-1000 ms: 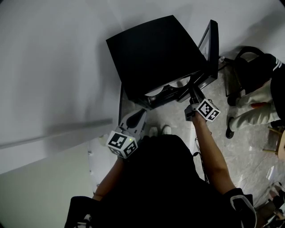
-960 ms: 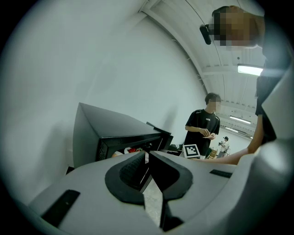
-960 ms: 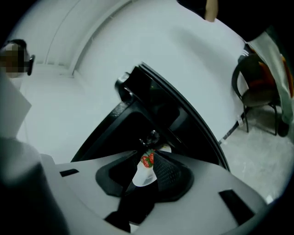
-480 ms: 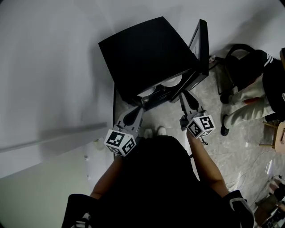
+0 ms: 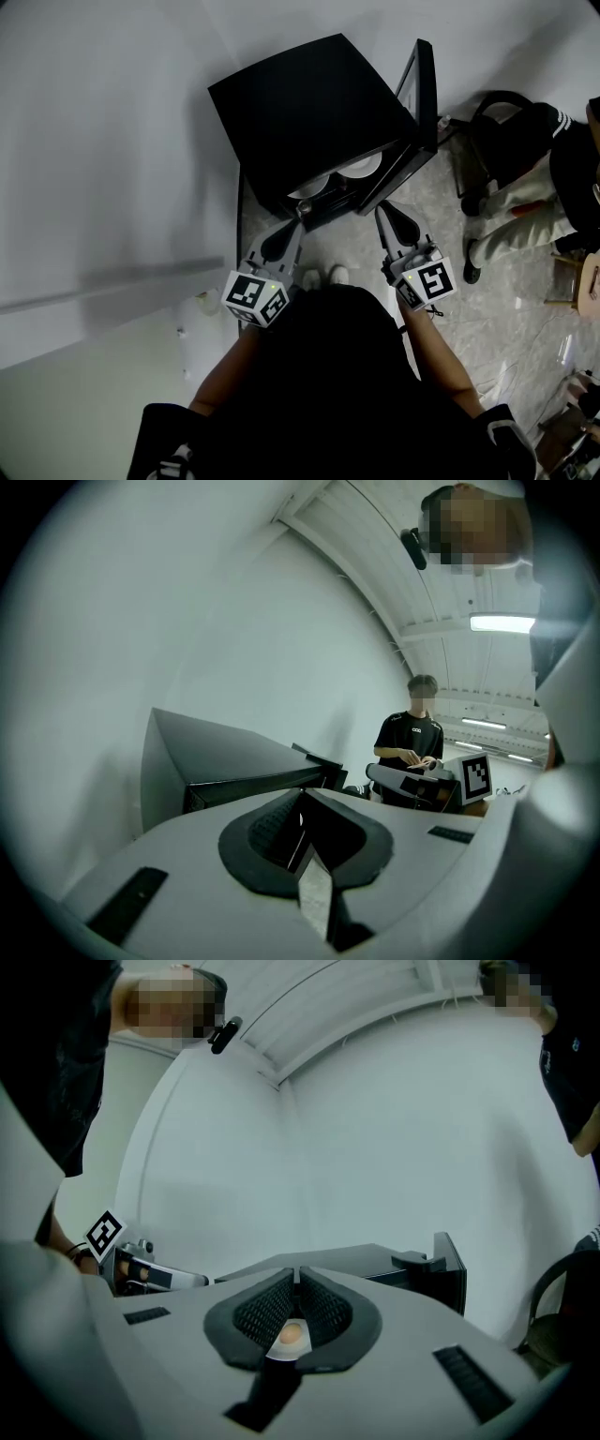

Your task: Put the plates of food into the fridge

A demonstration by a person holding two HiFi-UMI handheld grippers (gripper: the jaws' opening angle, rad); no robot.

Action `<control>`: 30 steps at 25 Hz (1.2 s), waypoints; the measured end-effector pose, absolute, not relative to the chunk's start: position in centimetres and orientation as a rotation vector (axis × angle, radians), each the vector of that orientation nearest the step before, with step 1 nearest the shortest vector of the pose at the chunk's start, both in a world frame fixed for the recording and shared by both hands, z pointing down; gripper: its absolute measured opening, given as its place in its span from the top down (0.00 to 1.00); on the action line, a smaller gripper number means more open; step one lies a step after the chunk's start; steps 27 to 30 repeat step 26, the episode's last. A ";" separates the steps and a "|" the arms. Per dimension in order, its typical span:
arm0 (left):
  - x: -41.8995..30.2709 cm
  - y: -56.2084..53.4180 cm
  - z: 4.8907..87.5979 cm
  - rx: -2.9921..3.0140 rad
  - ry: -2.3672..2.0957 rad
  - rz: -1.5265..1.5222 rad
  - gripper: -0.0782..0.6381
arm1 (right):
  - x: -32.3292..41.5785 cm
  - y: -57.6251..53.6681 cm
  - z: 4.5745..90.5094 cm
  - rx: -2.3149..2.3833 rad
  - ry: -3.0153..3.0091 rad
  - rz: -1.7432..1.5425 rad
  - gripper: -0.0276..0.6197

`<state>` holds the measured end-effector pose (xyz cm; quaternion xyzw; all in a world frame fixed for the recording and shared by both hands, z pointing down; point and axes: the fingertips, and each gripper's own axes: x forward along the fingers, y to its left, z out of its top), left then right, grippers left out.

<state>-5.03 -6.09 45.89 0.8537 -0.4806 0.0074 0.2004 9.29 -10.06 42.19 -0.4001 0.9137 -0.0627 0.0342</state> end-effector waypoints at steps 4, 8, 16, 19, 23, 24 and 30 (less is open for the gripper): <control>-5.1 -5.1 45.5 2.397 -1.347 0.019 0.86 | 8.8 -8.2 42.8 -1.232 2.871 -0.187 0.90; -4.9 -4.1 45.6 2.401 -1.343 0.029 0.86 | 8.5 -6.5 42.9 -1.204 2.893 -0.169 0.90; -4.8 -2.9 45.7 2.420 -1.336 0.049 0.86 | 8.1 -5.0 42.6 -1.207 2.897 -0.134 0.90; -5.1 -2.6 45.8 2.424 -1.332 0.057 0.86 | 8.1 -4.7 43.3 -1.272 2.931 -0.114 0.90; -5.6 -2.4 45.9 2.424 -1.328 0.051 0.86 | 7.6 -4.1 43.1 -1.269 2.925 -0.114 0.90; -5.8 -2.3 46.0 2.424 -1.325 0.048 0.86 | 7.3 -3.9 43.2 -1.262 2.934 -0.111 0.90; -6.1 -2.2 46.2 2.421 -1.318 0.039 0.86 | 6.8 -3.5 43.4 -1.247 2.954 -0.107 0.90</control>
